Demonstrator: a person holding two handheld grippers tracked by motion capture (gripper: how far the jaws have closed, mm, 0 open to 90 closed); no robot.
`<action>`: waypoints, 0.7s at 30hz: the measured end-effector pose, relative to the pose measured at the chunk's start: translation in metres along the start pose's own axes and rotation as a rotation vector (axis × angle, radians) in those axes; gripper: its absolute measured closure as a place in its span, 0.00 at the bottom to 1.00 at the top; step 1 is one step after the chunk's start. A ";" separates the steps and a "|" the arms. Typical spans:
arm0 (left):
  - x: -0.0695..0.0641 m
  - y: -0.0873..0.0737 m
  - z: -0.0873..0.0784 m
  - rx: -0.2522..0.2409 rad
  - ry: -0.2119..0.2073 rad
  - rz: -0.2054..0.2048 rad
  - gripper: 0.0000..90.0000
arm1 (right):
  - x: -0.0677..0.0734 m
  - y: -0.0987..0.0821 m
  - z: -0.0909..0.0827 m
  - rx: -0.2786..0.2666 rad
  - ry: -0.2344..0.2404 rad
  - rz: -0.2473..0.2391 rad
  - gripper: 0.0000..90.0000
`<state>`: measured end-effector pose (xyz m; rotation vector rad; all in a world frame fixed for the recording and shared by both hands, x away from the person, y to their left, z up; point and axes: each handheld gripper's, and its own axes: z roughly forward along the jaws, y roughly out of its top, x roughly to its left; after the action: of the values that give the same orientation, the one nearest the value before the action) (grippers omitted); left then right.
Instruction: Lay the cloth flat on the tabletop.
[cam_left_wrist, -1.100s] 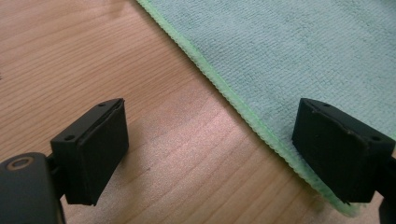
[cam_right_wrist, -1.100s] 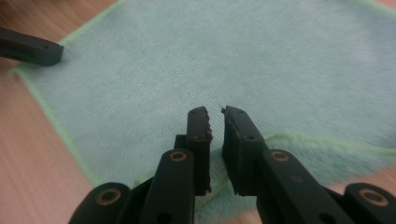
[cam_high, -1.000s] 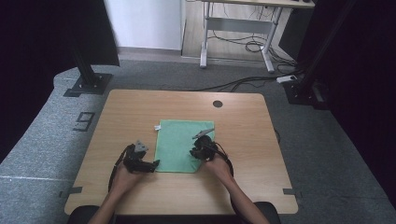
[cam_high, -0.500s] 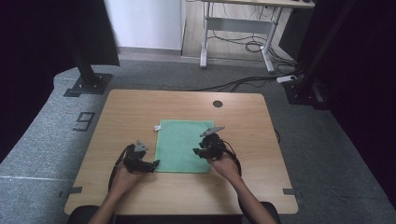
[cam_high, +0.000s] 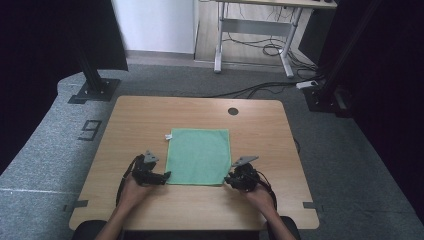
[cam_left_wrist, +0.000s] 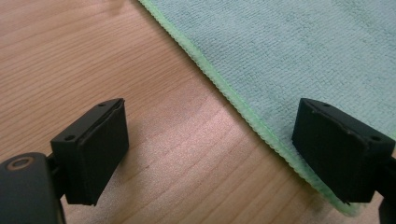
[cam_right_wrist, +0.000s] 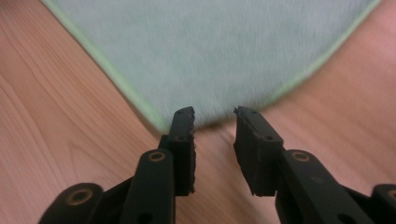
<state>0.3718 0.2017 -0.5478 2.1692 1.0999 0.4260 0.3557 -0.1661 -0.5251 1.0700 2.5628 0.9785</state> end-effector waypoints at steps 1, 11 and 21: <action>0.000 0.000 0.000 0.001 0.000 0.000 0.12 | 0.000 -0.003 0.001 0.007 -0.003 0.003 0.76; 0.000 0.000 0.000 0.001 0.000 0.000 0.12 | 0.004 0.015 0.022 -0.013 0.033 -0.010 0.75; 0.000 0.000 0.000 0.002 0.000 0.001 0.12 | 0.010 0.060 0.049 -0.022 0.039 -0.044 0.70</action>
<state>0.3718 0.2019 -0.5477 2.1718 1.0997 0.4252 0.4026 -0.1031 -0.5231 0.9947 2.5883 1.0243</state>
